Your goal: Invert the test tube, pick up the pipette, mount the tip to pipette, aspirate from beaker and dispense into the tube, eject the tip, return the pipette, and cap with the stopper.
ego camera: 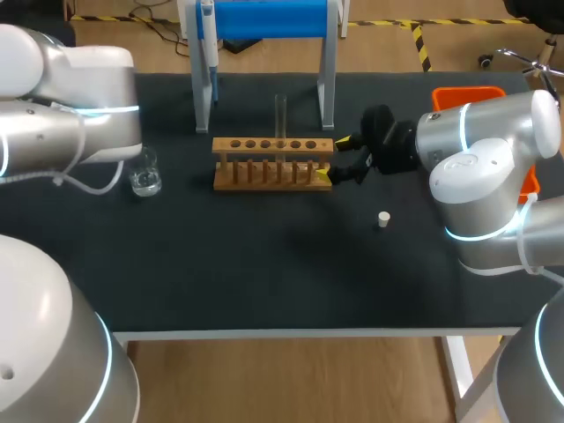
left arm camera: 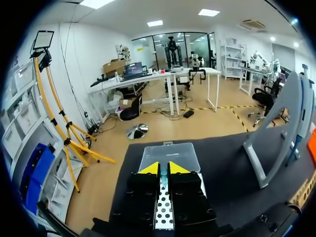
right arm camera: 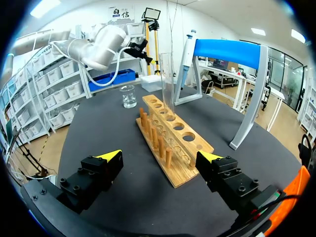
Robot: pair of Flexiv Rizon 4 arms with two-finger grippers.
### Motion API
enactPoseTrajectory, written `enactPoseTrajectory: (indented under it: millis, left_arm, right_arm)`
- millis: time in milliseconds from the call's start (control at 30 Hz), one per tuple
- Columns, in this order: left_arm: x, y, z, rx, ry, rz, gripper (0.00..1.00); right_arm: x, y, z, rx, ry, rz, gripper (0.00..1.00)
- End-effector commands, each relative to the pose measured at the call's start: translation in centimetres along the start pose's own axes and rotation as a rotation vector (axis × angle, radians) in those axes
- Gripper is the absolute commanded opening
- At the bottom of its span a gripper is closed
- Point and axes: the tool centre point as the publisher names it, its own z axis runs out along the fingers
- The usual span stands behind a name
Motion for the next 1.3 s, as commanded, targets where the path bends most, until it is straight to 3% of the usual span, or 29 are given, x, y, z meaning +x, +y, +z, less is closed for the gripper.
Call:
enactPoseTrajectory:
  millis: [33, 233, 333, 433, 1133, 1300]
  left_arm:
    - [0.1, -0.9, -2.9, 0.007, 0.015, -0.004, 0.00]
    - [1.3, -1.6, -8.1, 0.025, 0.135, 0.105, 0.00]
    - [2.6, -1.0, -11.4, 0.017, 0.236, 0.205, 0.00]
    - [4.5, -0.3, -15.4, 0.031, 0.395, 0.270, 0.00]
    - [4.5, -0.3, -15.4, 0.031, 0.395, 0.270, 0.00]
    - [8.0, -1.3, -20.0, 0.105, 0.524, 0.421, 0.00]
  right_arm:
    - [0.0, 0.0, -0.1, -0.001, 0.001, -0.001, 1.00]
    - [0.0, 0.0, -0.1, -0.001, 0.001, -0.001, 1.00]
    - [0.0, 0.0, -0.1, -0.001, 0.001, -0.001, 1.00]
    - [0.0, 0.0, -0.1, -0.001, 0.001, -0.001, 1.00]
    - [0.0, 0.0, -0.1, -0.001, 0.001, -0.001, 1.00]
    - [0.0, 0.0, -0.1, -0.001, 0.001, -0.001, 1.00]
